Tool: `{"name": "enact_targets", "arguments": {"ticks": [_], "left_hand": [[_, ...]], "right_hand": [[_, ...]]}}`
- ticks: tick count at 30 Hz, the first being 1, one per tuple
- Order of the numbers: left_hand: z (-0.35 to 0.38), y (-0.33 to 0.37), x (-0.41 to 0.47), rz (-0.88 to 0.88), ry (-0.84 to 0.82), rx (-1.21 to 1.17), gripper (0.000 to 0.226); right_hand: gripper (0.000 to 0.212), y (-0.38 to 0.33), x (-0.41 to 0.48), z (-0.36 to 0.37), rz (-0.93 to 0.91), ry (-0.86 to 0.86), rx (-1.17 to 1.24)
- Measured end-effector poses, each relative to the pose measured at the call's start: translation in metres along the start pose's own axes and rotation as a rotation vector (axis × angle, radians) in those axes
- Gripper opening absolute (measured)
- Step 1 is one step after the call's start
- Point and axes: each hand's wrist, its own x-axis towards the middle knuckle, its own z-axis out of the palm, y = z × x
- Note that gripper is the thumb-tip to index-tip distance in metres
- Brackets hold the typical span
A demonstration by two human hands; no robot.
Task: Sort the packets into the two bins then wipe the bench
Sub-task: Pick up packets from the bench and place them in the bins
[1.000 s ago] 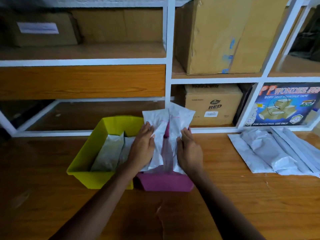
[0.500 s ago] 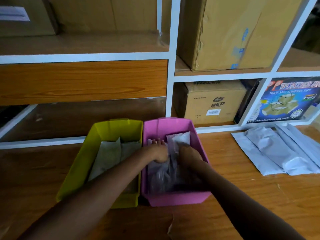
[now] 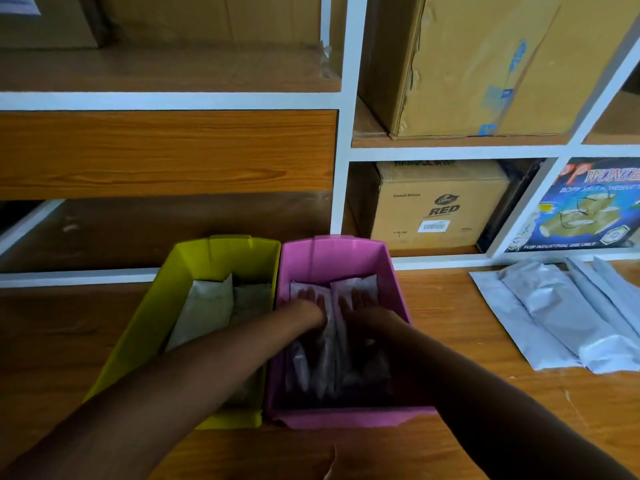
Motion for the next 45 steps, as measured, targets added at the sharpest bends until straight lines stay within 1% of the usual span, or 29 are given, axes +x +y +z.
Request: {"name": "enact_targets", "arguments": {"ticks": [1, 2, 3, 4, 5, 6, 7, 8, 9, 10, 11, 13, 15, 18, 20, 22, 24, 26, 28, 30, 31, 32, 34, 37, 41, 43, 45], "left_hand": [[0.004, -0.003, 0.005, 0.002, 0.018, -0.016, 0.097], [0.005, -0.003, 0.006, -0.007, 0.052, -0.031, 0.084], [0.006, -0.001, 0.007, -0.009, 0.079, -0.042, 0.074], [0.008, -0.001, 0.01, -0.008, 0.107, -0.055, 0.069], [0.01, 0.001, 0.012, -0.007, 0.121, -0.077, 0.069], [0.011, 0.003, 0.013, -0.017, 0.124, -0.086, 0.07], [0.014, 0.003, 0.015, -0.027, 0.12, -0.107, 0.071], [0.017, 0.003, 0.017, -0.038, 0.111, -0.129, 0.07], [0.017, 0.003, 0.019, -0.041, 0.111, -0.14, 0.067], [0.018, 0.002, 0.018, -0.043, 0.12, -0.163, 0.065], [0.018, 0.001, 0.016, -0.041, 0.124, -0.181, 0.064], [0.015, -0.001, 0.01, -0.033, 0.11, -0.241, 0.066], [0.011, -0.005, 0.01, -0.003, 0.107, -0.235, 0.072], [-0.002, -0.009, 0.008, 0.035, 0.13, -0.142, 0.093], [-0.012, -0.013, -0.002, 0.055, 0.143, -0.076, 0.108], [-0.024, -0.02, -0.015, 0.09, 0.165, -0.088, 0.116], [-0.029, -0.026, -0.027, 0.136, 0.238, -0.179, 0.116], [-0.032, -0.027, -0.045, 0.172, 0.335, -0.302, 0.11], [-0.03, -0.025, -0.066, 0.185, 0.448, -0.447, 0.098], [-0.03, -0.013, -0.095, 0.197, 0.633, -0.586, 0.089], [-0.025, -0.011, -0.105, 0.208, 0.728, -0.645, 0.086], [-0.022, -0.004, -0.116, 0.228, 0.828, -0.701, 0.083], [-0.011, 0.026, -0.141, 0.264, 1.005, -0.795, 0.079], [0.007, 0.091, -0.179, 0.311, 1.15, -0.978, 0.074], [0.036, 0.187, -0.222, 0.432, 1.141, -1.315, 0.065], [0.051, 0.227, -0.23, 0.422, 1.114, -1.379, 0.064], [0.066, 0.259, -0.233, 0.434, 1.056, -1.38, 0.065]], "right_hand": [[0.072, 0.002, 0.003, 0.002, -0.005, 0.002, -0.011], [0.073, 0.003, 0.006, 0.004, -0.025, 0.015, -0.046], [0.078, 0.005, 0.011, 0.009, -0.048, 0.049, -0.091], [0.081, 0.007, 0.016, 0.012, -0.037, 0.022, -0.149], [0.079, 0.009, 0.029, 0.021, -0.005, 0.078, -0.151], [0.068, 0.011, 0.043, 0.035, -0.006, 0.17, -0.075], [0.059, 0.013, 0.055, 0.048, -0.074, 0.28, 0.008], [0.056, 0.013, 0.057, 0.053, -0.108, 0.259, 0.075], [0.057, 0.007, 0.046, 0.044, -0.079, 0.128, 0.102], [0.06, -0.001, 0.029, 0.028, -0.044, 0.046, 0.098], [0.06, -0.004, 0.021, 0.02, -0.036, 0.054, 0.072], [0.059, 0.002, 0.011, 0.018, -0.037, 0.117, 0.108], [0.064, 0.002, 0.006, 0.016, -0.012, 0.13, 0.089], [0.064, -0.001, -0.002, 0.012, -0.008, 0.153, 0.11], [0.062, -0.004, -0.011, 0.005, 0.032, 0.165, 0.167], [0.066, -0.006, -0.024, -0.009, 0.039, 0.156, 0.202], [0.077, -0.005, -0.04, -0.021, 0.016, 0.179, 0.265], [0.086, -0.004, -0.065, -0.038, -0.029, 0.239, 0.29], [0.087, -0.001, -0.089, -0.046, -0.026, 0.388, 0.38], [0.087, 0.01, -0.122, -0.049, -0.028, 0.577, 0.477], [0.087, 0.011, -0.133, -0.049, -0.032, 0.64, 0.526], [0.086, 0.014, -0.147, -0.048, -0.044, 0.717, 0.559], [0.082, 0.02, -0.188, -0.036, -0.012, 0.834, 0.623], [0.08, 0.032, -0.25, -0.003, 0.068, 0.964, 0.698], [0.074, 0.053, -0.321, 0.058, 0.174, 1.06, 0.807], [0.073, 0.063, -0.35, 0.088, 0.232, 1.075, 0.835], [0.073, 0.073, -0.374, 0.118, 0.274, 1.06, 0.841]]}}
